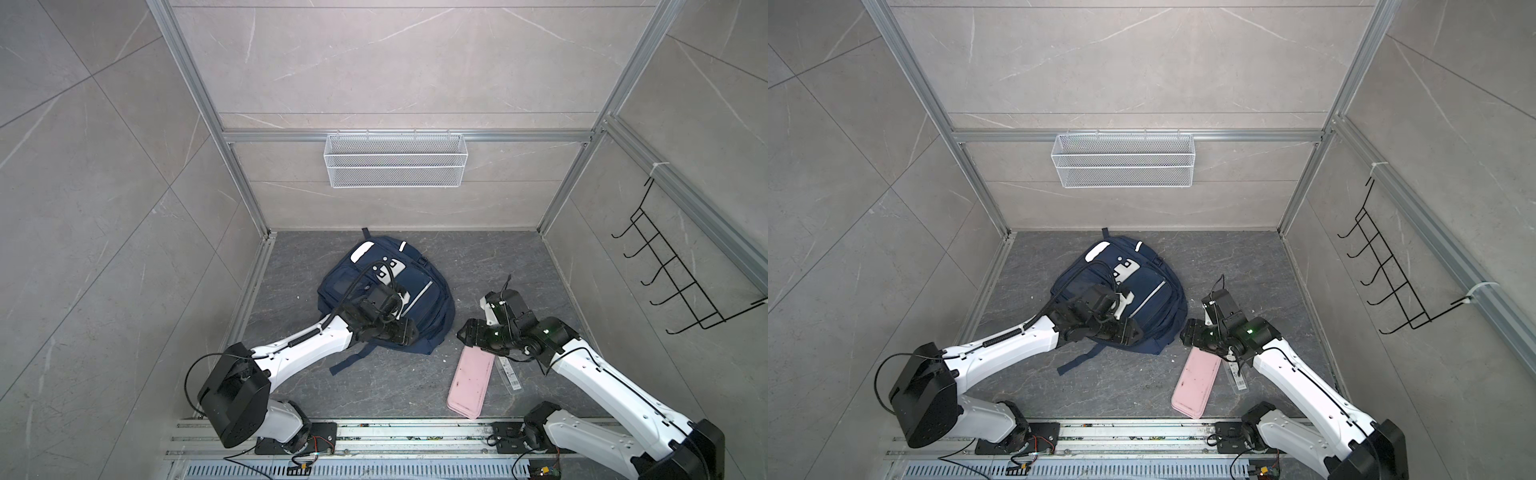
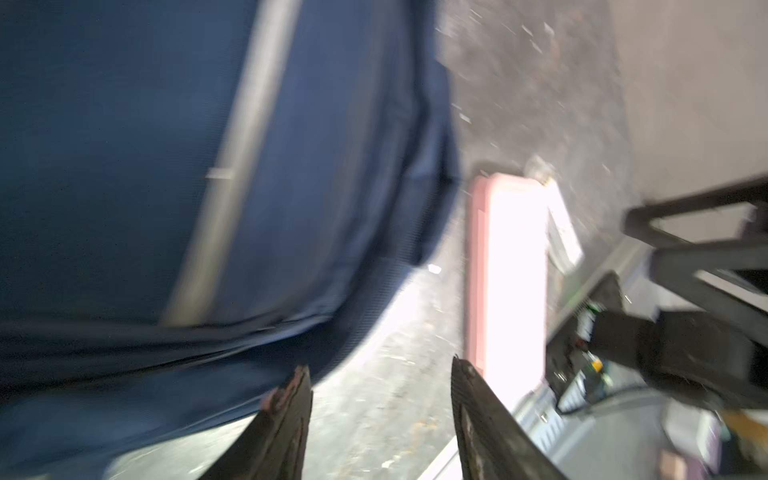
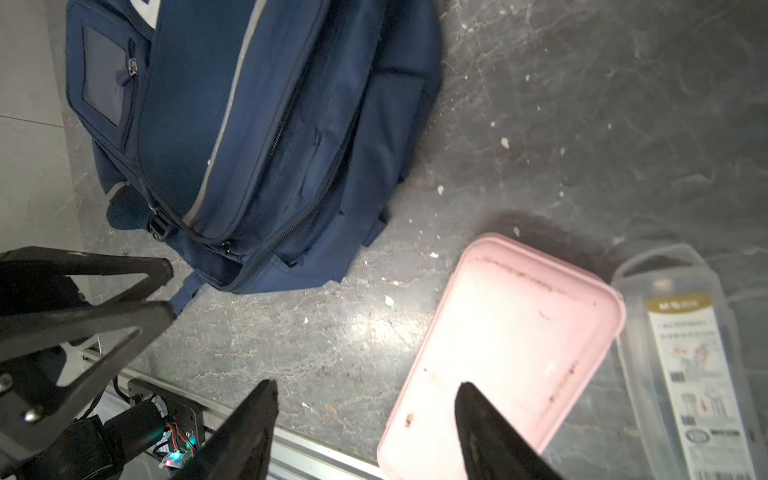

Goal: Pack the student bag
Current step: 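Move both grippers toward the pink pencil case beside the backpack, then grasp the pink pencil case end with the right gripper while left waits beside backpack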

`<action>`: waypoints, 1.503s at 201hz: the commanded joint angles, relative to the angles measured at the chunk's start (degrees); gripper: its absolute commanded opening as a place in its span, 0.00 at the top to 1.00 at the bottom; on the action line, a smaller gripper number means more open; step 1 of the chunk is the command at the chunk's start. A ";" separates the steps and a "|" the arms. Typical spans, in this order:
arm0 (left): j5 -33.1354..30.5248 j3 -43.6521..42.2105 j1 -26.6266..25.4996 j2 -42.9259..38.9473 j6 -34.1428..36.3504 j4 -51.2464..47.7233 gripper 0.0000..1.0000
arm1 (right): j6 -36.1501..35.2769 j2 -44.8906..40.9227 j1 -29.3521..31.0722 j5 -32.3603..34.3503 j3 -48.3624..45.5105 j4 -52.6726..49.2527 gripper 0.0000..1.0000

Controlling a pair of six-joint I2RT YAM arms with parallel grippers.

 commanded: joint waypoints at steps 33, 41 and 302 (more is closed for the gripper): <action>9.21 5.80 -6.22 10.94 1.66 5.46 0.44 | 9.51 -6.61 7.88 4.34 -7.20 -7.63 0.30; 9.60 6.43 -6.76 12.64 1.45 5.78 0.44 | 10.53 -7.20 8.91 4.62 -8.36 -7.42 0.30; 10.63 14.41 -11.55 29.83 -3.78 8.05 0.52 | 20.17 -18.44 5.25 2.76 -30.30 3.32 0.30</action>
